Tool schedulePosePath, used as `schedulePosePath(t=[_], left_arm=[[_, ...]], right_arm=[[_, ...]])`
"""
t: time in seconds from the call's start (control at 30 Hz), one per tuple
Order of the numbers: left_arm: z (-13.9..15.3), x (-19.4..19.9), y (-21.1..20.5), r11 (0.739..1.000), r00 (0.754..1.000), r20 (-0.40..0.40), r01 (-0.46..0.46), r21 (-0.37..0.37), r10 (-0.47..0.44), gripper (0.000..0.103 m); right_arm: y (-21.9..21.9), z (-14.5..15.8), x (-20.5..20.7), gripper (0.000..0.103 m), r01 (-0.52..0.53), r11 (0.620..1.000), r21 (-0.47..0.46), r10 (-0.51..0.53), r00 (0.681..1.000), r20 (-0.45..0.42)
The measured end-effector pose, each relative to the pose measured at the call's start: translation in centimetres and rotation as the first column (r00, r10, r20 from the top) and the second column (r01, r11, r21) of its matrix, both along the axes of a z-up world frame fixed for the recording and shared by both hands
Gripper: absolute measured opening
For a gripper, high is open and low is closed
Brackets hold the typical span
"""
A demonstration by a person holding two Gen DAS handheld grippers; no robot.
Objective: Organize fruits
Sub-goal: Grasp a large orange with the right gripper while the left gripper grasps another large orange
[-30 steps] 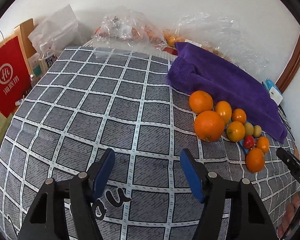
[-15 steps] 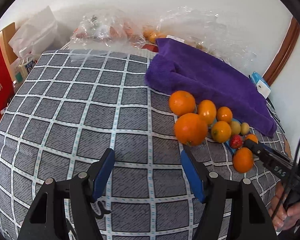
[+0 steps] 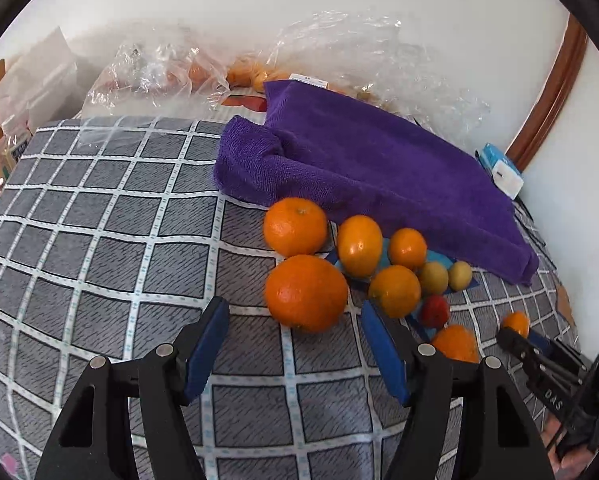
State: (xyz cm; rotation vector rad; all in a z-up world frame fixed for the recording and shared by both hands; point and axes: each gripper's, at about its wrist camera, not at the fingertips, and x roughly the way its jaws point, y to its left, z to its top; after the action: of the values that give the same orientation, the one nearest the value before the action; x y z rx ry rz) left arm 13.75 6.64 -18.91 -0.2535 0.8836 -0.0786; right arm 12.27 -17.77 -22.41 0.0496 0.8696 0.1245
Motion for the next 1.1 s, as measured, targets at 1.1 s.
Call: schedulePosePath(t=[1.1], left_arm=[[2.5, -1.0, 3.0, 0.992, 0.987, 0.14, -0.059, -0.111, 0.075, 0.039]], right_arm=[[-0.5, 1.9, -0.9, 0.033, -0.006, 1.0, 0.023, 0.004, 0.999, 0.054]])
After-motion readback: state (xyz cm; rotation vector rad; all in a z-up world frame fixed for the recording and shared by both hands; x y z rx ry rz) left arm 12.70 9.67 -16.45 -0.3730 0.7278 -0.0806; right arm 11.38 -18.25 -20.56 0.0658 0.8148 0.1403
